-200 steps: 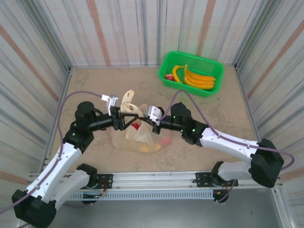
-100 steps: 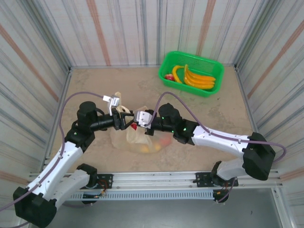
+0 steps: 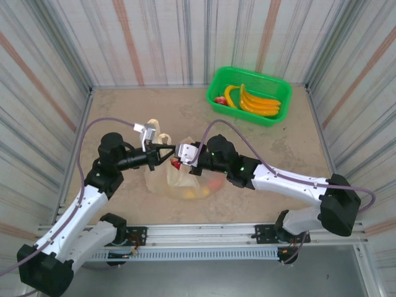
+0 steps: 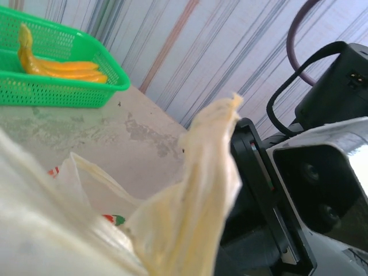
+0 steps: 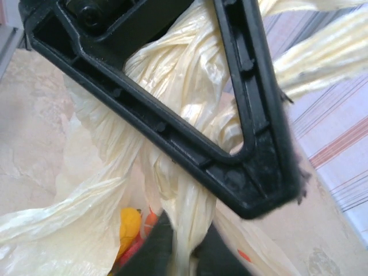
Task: Place the fake fruits into the plastic bag and tie a complex knot
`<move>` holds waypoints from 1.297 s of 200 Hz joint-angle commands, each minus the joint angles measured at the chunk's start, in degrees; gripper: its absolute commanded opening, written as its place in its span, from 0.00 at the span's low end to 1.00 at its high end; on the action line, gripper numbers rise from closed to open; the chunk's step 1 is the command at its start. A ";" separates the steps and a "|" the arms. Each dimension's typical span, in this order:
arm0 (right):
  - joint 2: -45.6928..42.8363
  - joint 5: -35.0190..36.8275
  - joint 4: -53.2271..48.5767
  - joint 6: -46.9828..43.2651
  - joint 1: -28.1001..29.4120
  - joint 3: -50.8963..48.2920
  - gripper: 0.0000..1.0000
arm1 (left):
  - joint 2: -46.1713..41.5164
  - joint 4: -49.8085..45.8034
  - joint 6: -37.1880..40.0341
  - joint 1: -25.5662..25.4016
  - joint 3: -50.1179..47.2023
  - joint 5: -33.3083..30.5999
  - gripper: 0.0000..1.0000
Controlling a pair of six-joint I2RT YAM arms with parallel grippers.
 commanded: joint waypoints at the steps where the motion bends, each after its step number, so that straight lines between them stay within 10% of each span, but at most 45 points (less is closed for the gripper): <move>1: -3.13 -0.37 -2.23 -0.32 0.08 -1.51 0.31 | -0.67 5.07 3.03 -0.13 -0.42 2.36 0.05; 47: -14.51 -19.00 -4.18 13.17 -7.11 -3.50 0.65 | 0.17 9.34 6.36 -1.08 -1.89 5.32 0.00; 90: -10.76 -31.33 -6.68 42.69 -16.95 6.98 0.59 | -1.05 6.11 18.99 -7.90 -2.46 3.77 0.00; 170: 6.94 -44.08 -12.29 57.43 -14.55 24.54 0.69 | -1.08 3.40 22.23 -8.94 -2.40 3.49 0.00; 219: 10.77 -45.95 -12.30 58.53 -13.35 27.23 0.44 | -0.93 1.70 22.78 -8.92 -1.92 3.13 0.00; 249: 8.75 -44.98 -7.85 59.79 -13.94 23.97 0.00 | -0.80 1.68 21.75 -8.82 -1.92 2.32 0.00; 259: 7.60 -43.52 -7.70 59.83 -14.70 22.74 0.00 | -0.81 2.23 21.05 -8.67 -2.16 1.81 0.00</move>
